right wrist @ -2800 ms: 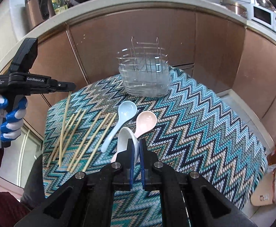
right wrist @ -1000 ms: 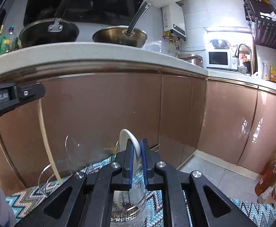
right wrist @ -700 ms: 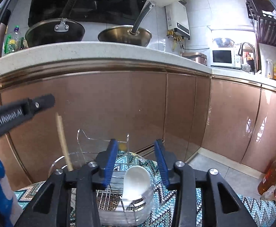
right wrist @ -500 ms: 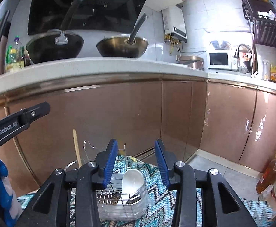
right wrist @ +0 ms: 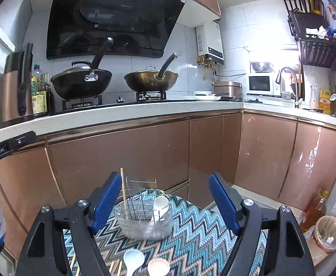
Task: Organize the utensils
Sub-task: 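Grasp another wooden chopstick with the left tool while the right tool grasps the pink spoon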
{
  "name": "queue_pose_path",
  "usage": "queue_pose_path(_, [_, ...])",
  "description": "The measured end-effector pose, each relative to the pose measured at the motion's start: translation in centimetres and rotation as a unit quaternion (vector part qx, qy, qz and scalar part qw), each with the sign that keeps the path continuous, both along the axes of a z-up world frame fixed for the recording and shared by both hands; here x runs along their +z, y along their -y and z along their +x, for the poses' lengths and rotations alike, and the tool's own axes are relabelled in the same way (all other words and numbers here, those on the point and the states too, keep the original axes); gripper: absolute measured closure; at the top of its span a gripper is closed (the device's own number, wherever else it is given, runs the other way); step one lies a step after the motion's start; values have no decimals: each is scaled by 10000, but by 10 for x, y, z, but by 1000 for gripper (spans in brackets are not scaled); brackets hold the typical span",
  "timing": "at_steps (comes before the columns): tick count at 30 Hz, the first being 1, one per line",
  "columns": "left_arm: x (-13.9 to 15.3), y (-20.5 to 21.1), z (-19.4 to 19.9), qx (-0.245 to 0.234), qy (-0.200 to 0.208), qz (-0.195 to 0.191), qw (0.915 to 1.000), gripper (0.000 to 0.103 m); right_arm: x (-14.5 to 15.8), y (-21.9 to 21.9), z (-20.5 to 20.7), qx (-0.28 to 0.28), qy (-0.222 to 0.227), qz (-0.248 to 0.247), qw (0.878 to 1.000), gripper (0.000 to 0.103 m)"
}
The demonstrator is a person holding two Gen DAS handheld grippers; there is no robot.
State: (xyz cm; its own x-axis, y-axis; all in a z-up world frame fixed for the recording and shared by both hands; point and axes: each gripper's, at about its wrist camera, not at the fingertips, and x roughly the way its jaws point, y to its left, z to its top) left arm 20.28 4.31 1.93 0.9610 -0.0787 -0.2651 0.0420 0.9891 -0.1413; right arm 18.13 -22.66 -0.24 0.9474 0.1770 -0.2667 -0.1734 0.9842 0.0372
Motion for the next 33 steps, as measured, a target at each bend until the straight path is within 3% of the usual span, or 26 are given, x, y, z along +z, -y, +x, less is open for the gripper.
queue_pose_path(10, [-3,-16,-46,-266,-798,-268,9961,53,23,13,-66,170,17,-15,9999,27])
queue_pose_path(16, [-28,-18,-55,-440,-1354,-304,9893,53,15,23,-82,231,-190,-12,9996,27])
queue_pose_path(19, [-52,-19,-46,-575,-1822,-413,9807,53,0,28,-78,295,-422,13,9987,28])
queue_pose_path(22, [-83,-19,-30,-743,-2379,-550,9669,53,-19,31,-69,392,-747,58,9964,32])
queue_pose_path(28, [-147,-23,9,-919,-3464,-981,9284,55,-68,30,-36,633,-1551,64,9858,45])
queue_pose_path(33, [-186,-28,39,-830,-4066,-1201,9019,66,-107,26,-11,848,-2100,-6,9740,51])
